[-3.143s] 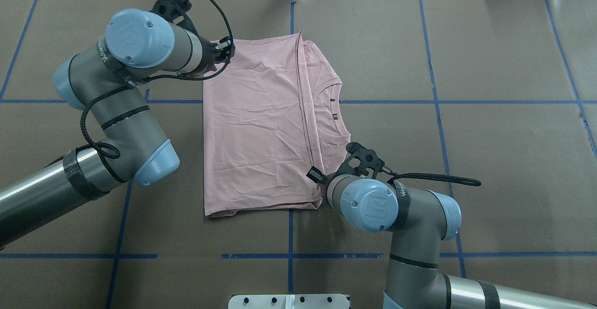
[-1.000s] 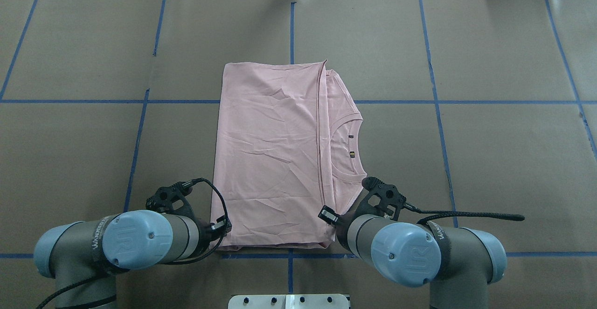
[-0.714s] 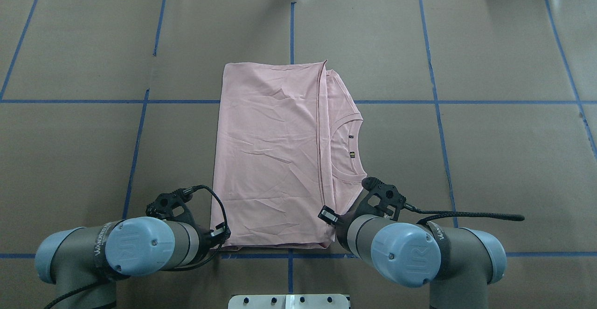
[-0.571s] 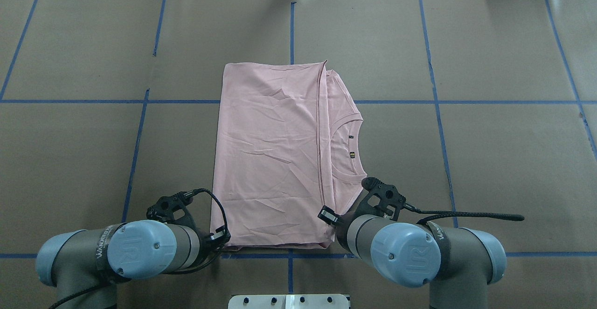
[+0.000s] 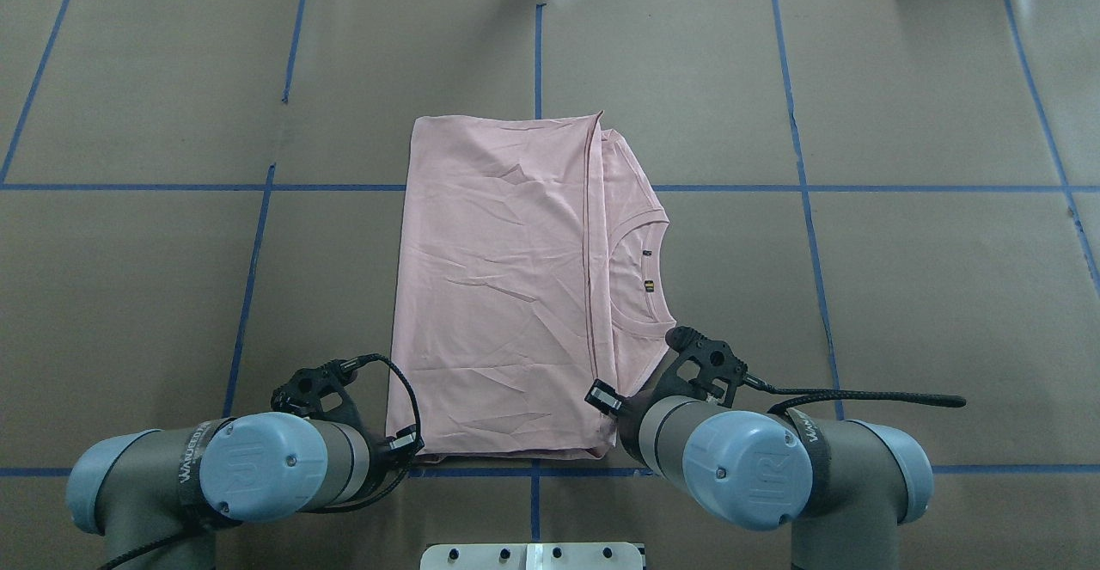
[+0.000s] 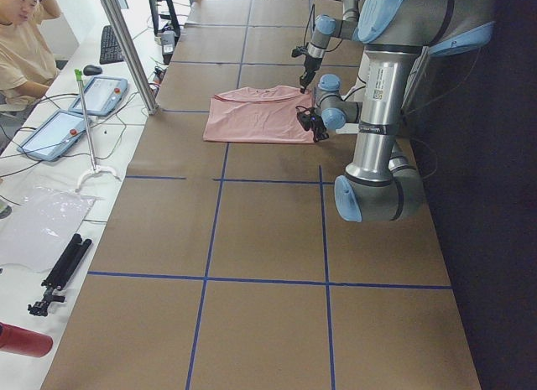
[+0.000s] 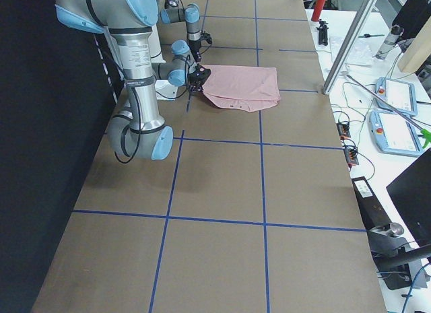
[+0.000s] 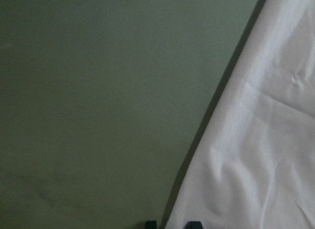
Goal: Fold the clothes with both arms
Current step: 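Grasp the near edge with both grippers and fold it toward the far edge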
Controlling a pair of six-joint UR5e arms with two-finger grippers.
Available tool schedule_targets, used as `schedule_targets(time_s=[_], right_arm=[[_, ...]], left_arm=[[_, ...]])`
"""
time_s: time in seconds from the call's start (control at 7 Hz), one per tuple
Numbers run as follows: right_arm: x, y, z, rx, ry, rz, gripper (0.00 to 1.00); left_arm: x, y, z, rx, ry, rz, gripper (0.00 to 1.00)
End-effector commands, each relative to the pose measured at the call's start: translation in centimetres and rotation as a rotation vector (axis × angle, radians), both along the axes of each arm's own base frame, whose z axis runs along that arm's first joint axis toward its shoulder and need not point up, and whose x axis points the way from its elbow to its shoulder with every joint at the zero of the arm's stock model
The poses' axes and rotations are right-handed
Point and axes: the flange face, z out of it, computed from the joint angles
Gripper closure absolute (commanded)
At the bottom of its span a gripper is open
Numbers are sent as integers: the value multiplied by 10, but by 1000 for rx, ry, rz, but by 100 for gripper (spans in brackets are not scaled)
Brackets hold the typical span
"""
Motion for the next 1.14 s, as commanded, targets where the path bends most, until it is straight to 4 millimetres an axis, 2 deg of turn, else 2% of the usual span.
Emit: schedule_targets(time_s=[0.0,0.14,0.29,0.43,0.57,0.71,0.86,1.0], right_arm=[[0,0,0,-1,1,-1,100],[0,-1,2,-1,4,0,100],[8,-1,-8,2,-19,6,100],[46,21,-6,-37,-53,2,100],[93,28,-24,-44,-116,8,100],[122,7,-40,-33,-159,54,100],[121,-22,-39,-40,-149,93,100],[94,-88,-65,-24,-160,129,100]], left_arm=[[-5,0,-10,2,22,-1,100],[-6,1,-17,3,35,0,100],[-24,4,-40,8,87,-5,100],[-60,11,-78,-23,131,-27,100],[-99,19,-117,-41,194,-41,100],[-113,19,-147,-30,267,-45,100],[-98,-32,-158,-3,264,-136,100],[-90,-83,-167,49,244,-199,100]])
